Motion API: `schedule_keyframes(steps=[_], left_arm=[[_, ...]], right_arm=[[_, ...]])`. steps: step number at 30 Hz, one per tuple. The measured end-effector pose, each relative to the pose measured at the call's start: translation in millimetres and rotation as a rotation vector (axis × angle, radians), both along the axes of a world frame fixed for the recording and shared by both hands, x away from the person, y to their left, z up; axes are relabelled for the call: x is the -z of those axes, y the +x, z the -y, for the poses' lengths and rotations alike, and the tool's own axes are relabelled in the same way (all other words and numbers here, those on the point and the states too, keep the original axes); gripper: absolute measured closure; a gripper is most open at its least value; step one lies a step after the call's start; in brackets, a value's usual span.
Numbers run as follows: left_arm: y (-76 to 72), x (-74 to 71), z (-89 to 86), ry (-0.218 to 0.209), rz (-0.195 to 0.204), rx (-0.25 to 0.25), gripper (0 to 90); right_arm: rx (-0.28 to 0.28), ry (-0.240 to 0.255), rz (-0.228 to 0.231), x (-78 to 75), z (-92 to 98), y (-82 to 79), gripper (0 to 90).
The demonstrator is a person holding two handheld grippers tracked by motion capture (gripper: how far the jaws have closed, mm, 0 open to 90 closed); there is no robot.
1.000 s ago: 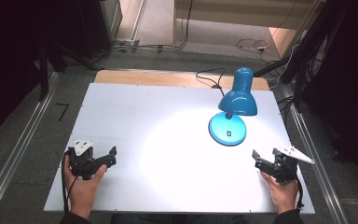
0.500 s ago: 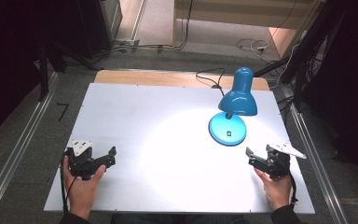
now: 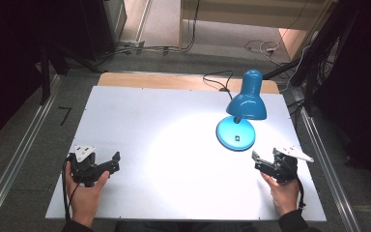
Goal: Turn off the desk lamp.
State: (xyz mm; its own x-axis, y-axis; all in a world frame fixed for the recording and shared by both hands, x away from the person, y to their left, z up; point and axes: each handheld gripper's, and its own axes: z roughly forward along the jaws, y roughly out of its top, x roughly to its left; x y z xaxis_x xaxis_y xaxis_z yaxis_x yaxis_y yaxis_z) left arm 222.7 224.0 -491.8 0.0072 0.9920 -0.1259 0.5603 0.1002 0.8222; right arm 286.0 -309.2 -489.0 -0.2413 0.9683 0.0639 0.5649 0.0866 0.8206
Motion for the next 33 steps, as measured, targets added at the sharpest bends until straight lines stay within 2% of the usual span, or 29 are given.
schedule_keyframes(steps=[18, 33], left_arm=[[-3.1, -1.1, -1.7, -0.008, 0.000, 0.008, 6.8], [-3.3, -0.8, -1.8, -0.014, -0.002, 0.008, 6.8]], right_arm=[[-0.016, -0.024, 0.001, -5.4, -13.1, 4.7, 14.9], [-0.034, -0.019, -0.006, -5.5, -24.1, 13.5, 16.8]])
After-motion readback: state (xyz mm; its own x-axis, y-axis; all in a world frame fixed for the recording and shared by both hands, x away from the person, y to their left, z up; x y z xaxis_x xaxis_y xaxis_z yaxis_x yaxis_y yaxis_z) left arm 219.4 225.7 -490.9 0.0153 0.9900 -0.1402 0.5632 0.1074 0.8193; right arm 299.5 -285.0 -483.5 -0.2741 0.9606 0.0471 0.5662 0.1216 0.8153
